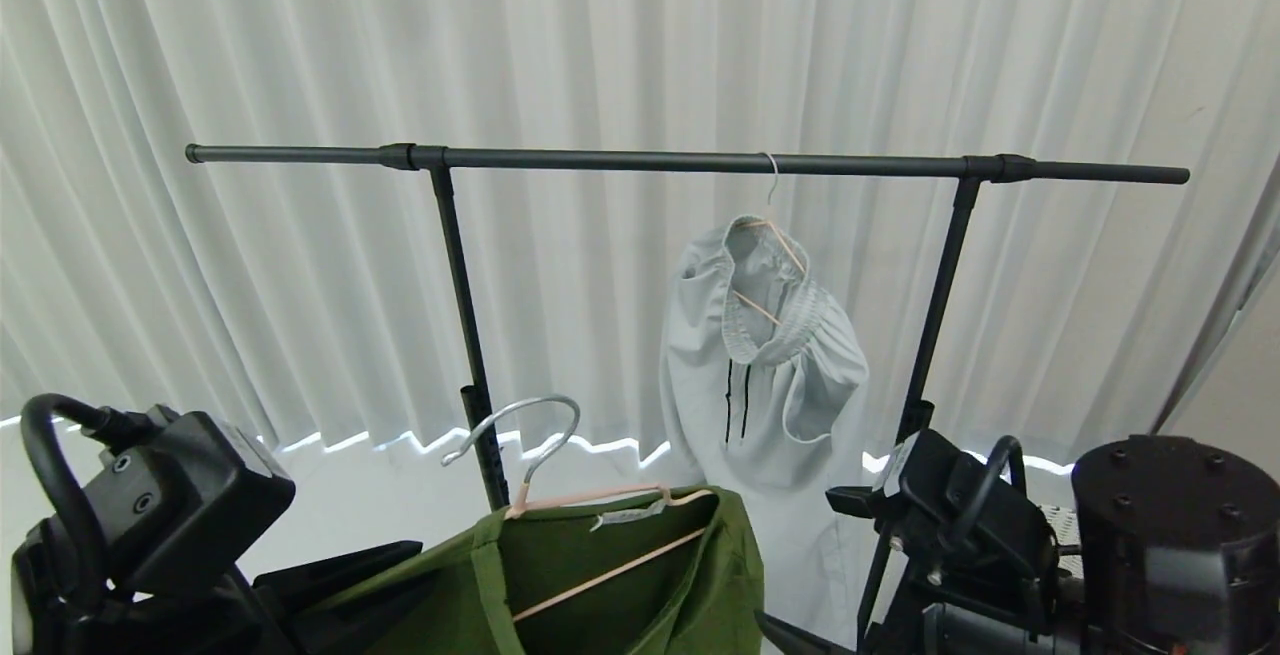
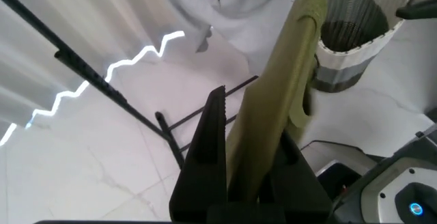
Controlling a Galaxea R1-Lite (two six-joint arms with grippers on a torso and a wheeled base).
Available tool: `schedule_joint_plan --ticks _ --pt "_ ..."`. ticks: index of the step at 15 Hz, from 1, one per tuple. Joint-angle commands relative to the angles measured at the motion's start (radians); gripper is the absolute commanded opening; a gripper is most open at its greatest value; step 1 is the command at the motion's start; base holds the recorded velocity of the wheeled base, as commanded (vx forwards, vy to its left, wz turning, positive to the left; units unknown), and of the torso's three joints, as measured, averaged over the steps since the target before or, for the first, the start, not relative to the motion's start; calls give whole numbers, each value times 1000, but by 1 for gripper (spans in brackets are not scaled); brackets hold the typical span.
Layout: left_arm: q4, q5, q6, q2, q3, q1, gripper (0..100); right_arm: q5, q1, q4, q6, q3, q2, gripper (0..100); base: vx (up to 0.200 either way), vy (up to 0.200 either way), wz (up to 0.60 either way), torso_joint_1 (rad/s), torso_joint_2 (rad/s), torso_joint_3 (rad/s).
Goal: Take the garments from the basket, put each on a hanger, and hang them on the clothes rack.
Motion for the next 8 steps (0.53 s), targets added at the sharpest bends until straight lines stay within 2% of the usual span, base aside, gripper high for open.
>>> schedule_joint_plan --ticks 1,3,5,8 --pt "-1 -1 4 -14 3 -57 0 28 9 11 -23 -32 -33 100 0 0 0 0 0 0" --pt "-1 -1 7 -26 14 -154 0 69 19 49 -95 -90 -10 100 0 0 0 0 0 0" --pt "-1 -1 10 -22 23 -222 0 128 90 90 -161 -125 13 100 0 0 0 0 0 0" --pt "-1 -1 10 -11 21 -303 0 139 193 92 -174 -182 87 100 0 0 0 0 0 0"
